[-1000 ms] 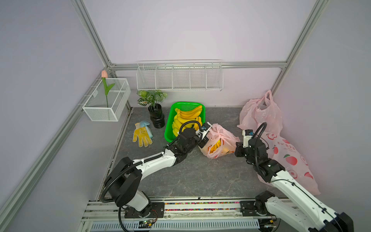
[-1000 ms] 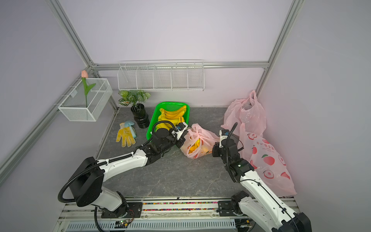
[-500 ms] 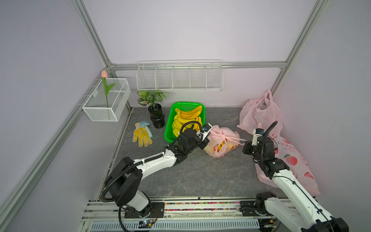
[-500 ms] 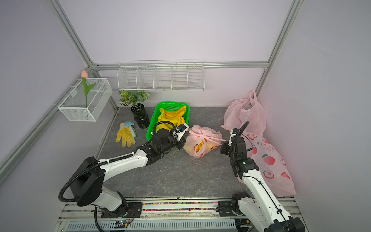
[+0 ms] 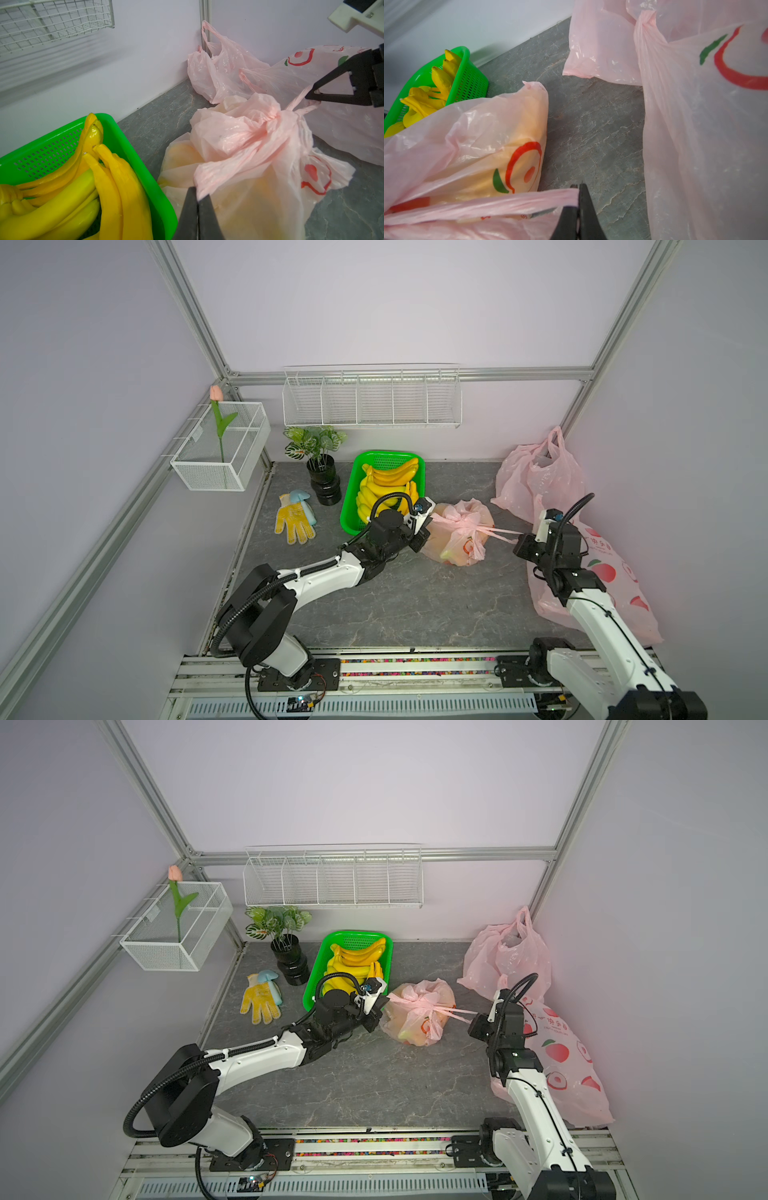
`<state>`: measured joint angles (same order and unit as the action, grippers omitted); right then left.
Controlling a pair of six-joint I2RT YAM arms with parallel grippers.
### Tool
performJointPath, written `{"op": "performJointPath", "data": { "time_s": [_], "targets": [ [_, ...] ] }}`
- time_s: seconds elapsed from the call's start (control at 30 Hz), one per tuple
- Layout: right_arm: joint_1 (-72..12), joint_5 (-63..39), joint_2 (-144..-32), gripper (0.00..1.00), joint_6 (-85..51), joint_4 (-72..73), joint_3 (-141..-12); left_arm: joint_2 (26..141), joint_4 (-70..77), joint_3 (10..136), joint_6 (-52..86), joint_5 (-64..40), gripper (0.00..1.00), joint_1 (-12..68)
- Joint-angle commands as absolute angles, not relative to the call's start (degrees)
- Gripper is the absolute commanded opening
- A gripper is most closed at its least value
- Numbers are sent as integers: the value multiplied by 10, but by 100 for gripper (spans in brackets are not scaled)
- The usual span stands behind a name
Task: Place the banana into a plastic bag & tie a knot
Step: Tie the plastic bag at the center of the board, then pick up the plastic bag at the center of the board.
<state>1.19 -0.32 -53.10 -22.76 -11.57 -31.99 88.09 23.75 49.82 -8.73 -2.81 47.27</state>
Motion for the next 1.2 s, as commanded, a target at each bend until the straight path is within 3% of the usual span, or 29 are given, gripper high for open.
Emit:
{"op": "performJointPath", "data": {
  "time_s": [0.0,0.4,0.57,0.7,0.93,1.1,1.17],
  "targets": [
    [55,66,-553,7,-261,-113,-288,874,251,476,-52,70,0,427],
    [91,44,-560,7,-283,-87,-263,850,280,425,-21,108,0,400],
    [88,6,-515,7,-262,-88,-272,838,194,474,-70,63,0,417],
    [66,-45,-511,7,-241,-94,-299,803,169,477,-62,28,27,420],
    [40,-104,-492,7,-225,-81,-305,714,44,495,-30,3,65,420],
    [27,-120,-485,7,-226,-67,-300,755,-70,607,-69,41,100,520],
    [27,-119,-483,7,-229,-61,-294,804,-102,661,-81,30,100,548]
  ]
}}
